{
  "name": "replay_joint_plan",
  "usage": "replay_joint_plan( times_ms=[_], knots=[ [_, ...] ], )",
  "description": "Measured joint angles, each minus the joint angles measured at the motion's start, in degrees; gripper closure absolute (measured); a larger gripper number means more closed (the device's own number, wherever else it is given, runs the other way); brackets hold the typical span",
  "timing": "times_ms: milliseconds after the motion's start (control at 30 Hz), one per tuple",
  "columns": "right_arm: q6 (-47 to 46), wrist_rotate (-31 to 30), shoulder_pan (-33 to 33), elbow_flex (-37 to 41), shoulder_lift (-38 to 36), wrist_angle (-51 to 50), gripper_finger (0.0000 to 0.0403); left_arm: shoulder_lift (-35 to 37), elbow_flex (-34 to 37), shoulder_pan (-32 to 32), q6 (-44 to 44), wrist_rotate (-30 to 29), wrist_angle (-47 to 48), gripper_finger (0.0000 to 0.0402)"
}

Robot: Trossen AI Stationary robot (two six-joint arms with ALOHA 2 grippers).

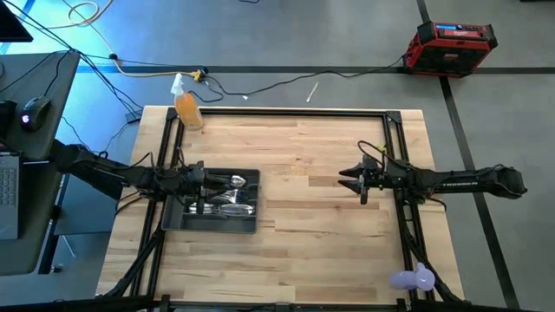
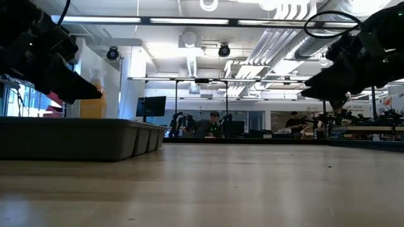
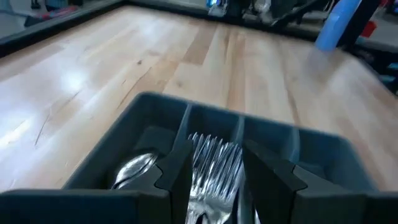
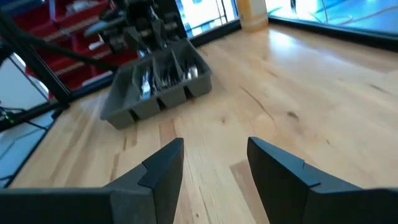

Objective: Sort silverware
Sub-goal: Return to Home Position

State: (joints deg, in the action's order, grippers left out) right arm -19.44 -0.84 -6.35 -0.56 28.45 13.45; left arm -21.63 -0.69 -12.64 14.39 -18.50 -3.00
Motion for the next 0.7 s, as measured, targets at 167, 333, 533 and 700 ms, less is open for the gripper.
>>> replay_joint_plan(
  times_ms=[167,333,533,700],
  knots=[
    [0.0,0.0,0.0,0.0,-2.5,-3.6,0.0236,6.8,0.0,1.2,0.0,0.3,0.1,0.0283],
    [0.0,0.0,0.0,0.0,-7.8,-7.6,0.0236,13.1,0.0,5.4,0.0,0.4,0.1,0.0283],
    [0.0,0.0,0.0,0.0,-17.2,-12.2,0.0236,20.2,0.0,10.1,0.0,0.4,0.1,0.0283],
    [0.0,0.0,0.0,0.0,-25.1,-12.2,0.0236,21.5,0.0,12.5,-0.1,-0.1,-2.0,0.0283]
  ],
)
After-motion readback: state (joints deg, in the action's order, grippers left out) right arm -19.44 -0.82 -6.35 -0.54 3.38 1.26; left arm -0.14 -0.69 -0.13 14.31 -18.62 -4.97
